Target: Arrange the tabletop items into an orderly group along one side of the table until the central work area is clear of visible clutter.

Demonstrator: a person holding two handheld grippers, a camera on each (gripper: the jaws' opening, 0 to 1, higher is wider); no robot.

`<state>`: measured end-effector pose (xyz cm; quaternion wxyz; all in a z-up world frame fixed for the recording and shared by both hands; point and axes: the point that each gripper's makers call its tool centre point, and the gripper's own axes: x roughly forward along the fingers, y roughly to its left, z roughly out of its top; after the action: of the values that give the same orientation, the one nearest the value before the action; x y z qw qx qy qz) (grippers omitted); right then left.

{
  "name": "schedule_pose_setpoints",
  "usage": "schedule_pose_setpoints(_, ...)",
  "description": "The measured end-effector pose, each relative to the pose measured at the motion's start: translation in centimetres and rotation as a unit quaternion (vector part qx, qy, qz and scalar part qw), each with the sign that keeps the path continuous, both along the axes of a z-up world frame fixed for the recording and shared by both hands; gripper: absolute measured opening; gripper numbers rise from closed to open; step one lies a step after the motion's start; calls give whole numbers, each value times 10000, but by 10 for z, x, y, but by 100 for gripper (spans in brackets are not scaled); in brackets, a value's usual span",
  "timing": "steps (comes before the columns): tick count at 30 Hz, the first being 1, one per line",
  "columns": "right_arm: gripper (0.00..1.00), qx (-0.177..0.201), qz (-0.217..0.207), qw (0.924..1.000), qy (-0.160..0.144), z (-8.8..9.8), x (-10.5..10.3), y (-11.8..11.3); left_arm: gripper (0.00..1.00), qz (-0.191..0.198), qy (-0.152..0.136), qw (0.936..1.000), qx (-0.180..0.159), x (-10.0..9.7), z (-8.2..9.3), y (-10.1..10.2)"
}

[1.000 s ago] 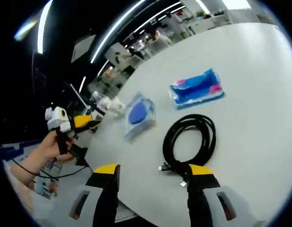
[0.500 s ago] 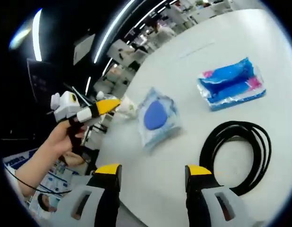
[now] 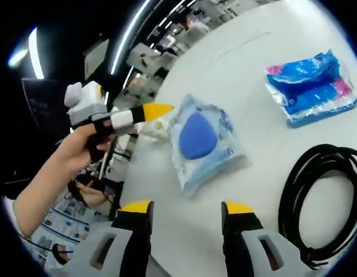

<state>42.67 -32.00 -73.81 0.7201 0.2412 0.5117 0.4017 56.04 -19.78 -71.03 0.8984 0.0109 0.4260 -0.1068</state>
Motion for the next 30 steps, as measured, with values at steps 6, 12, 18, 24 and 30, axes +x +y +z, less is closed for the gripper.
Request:
schedule_pose_setpoints(6,46,-29,89,9998,162,-10,1,14,49,-83,337,9987,363,12,-16,11)
schedule_pose_setpoints(12,41,26,-98,9994,329,-14,13,23,43,-188,848,9941,647,18,-32,19)
schedule_pose_setpoints(18,33,-161,-161,9995,226,-19,22,22,34,-320,1106,9912,648,20,-47,17)
schedule_pose_setpoints(24,12,-365,-196,9981,466,-32,18,15,10,-336,1036,9908,798,21,-45,21)
schedule_pose_setpoints(30,0,-243,-350,9978,513,-26,19,15,0,-245,1178,9909,608,15,-43,22)
